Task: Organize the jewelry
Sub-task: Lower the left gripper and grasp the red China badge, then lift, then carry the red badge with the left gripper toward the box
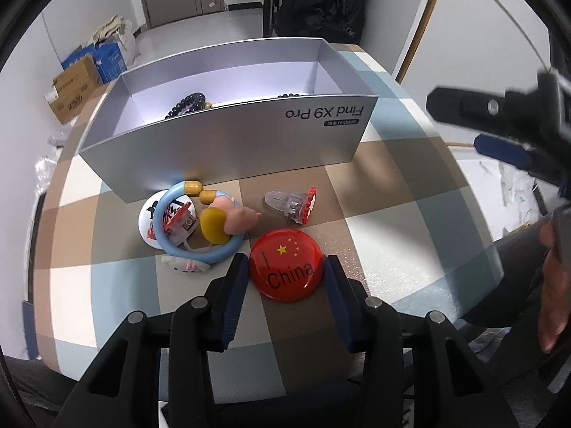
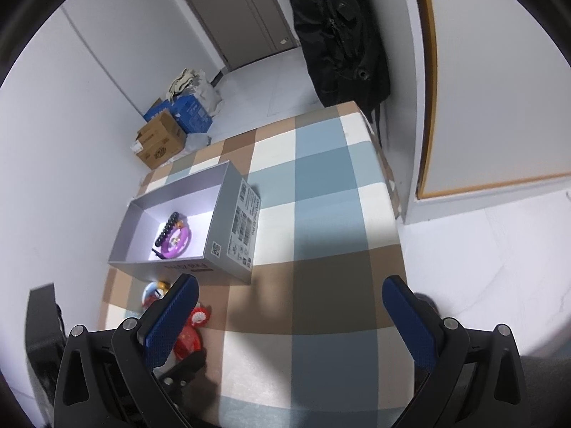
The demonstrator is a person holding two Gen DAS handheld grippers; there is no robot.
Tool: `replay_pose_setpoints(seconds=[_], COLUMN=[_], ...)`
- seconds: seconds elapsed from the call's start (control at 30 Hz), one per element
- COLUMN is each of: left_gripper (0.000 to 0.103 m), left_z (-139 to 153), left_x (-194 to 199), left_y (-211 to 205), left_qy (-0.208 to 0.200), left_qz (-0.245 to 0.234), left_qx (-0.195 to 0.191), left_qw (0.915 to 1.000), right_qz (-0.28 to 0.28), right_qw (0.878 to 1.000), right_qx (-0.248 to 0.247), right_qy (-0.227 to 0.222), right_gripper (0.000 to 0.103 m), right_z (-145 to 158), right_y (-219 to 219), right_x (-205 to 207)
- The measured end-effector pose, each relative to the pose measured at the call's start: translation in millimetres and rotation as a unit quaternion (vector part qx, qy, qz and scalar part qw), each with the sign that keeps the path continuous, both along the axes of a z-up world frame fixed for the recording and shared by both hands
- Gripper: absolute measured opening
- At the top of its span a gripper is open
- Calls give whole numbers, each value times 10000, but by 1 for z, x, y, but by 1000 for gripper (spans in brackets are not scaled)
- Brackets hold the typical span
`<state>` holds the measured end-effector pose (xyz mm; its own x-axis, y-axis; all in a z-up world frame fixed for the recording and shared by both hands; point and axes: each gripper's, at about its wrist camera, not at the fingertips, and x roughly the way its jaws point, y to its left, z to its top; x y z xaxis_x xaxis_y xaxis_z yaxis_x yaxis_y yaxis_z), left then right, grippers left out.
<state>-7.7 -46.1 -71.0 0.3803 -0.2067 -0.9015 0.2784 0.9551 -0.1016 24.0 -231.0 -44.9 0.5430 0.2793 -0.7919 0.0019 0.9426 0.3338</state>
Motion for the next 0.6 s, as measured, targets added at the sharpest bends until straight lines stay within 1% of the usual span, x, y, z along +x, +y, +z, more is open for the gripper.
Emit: replay_pose_setpoints(seconds=[0.07, 0.1, 0.17, 0.2, 0.37, 0.47, 0.57, 0.6], left_gripper=[37, 37, 37, 37, 37, 37, 37, 37], left_z=[1, 2, 3, 4, 24, 34, 44, 46], left_x=[2, 1, 0, 0, -1, -2, -1, -3], left_y=[4, 3, 8, 10, 28, 37, 51, 54], left_qy=[103, 138, 298, 322, 83, -29, -110, -122], left_qz=[22, 10, -8, 5, 48, 148, 276, 301], left_qx=[-245, -308, -668, -751, -1184, -1352, -1625, -1692], left_qw=[9996, 9994, 9973, 9967, 9929, 9907, 9863, 9850], right_qz=[32, 33, -1, -25, -37, 13, -81, -44], right_qw=[10000, 10000, 10000, 10000, 9998, 9998, 9992, 9994], right_qx=[-18, -24, -51, -81, -130, -124, -361, -339], right_qy=[0, 12, 32, 48, 137, 177, 118, 111], right_gripper=[103, 103, 103, 103, 103, 103, 103, 103], right_z=[-1, -1, -3, -3, -8, -10, -11, -12], right_y=[1, 1, 0, 0, 2, 5, 7, 9], right_x=[-1, -1, -1, 0, 1, 1, 0, -1])
